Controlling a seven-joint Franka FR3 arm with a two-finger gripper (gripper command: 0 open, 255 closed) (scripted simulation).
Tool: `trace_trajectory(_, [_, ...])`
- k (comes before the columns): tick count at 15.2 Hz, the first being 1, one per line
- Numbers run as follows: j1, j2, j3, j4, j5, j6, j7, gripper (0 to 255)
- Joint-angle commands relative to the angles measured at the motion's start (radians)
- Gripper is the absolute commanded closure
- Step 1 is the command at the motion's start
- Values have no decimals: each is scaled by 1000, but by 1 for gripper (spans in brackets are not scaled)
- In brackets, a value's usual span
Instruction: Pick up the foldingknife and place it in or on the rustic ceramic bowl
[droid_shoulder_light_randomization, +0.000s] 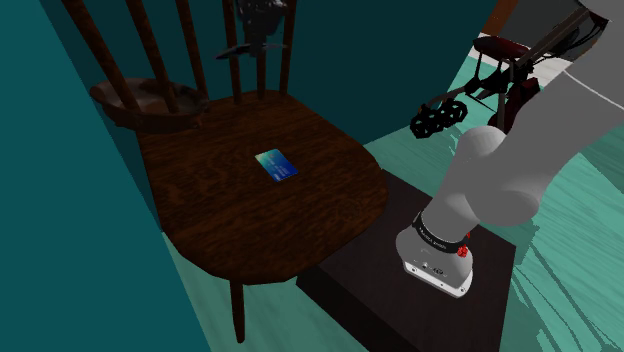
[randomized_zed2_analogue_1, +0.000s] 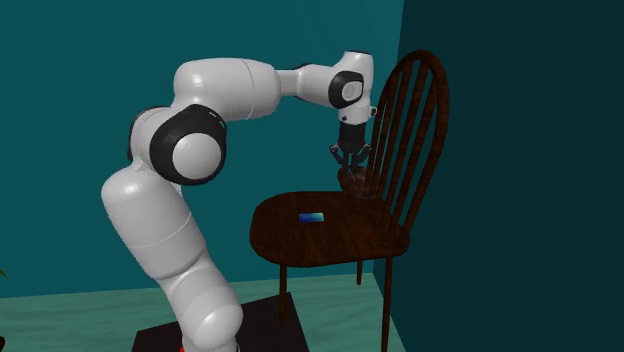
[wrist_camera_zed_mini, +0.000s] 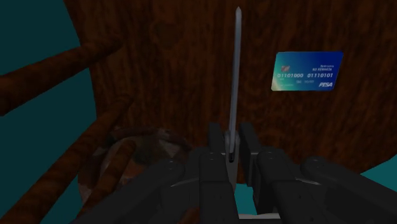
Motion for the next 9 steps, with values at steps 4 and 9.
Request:
trace_trajectory(4, [21, 202, 31, 226, -9, -19, 56, 255])
trace_trajectory(9, [50, 427, 53, 520, -32, -84, 109, 255])
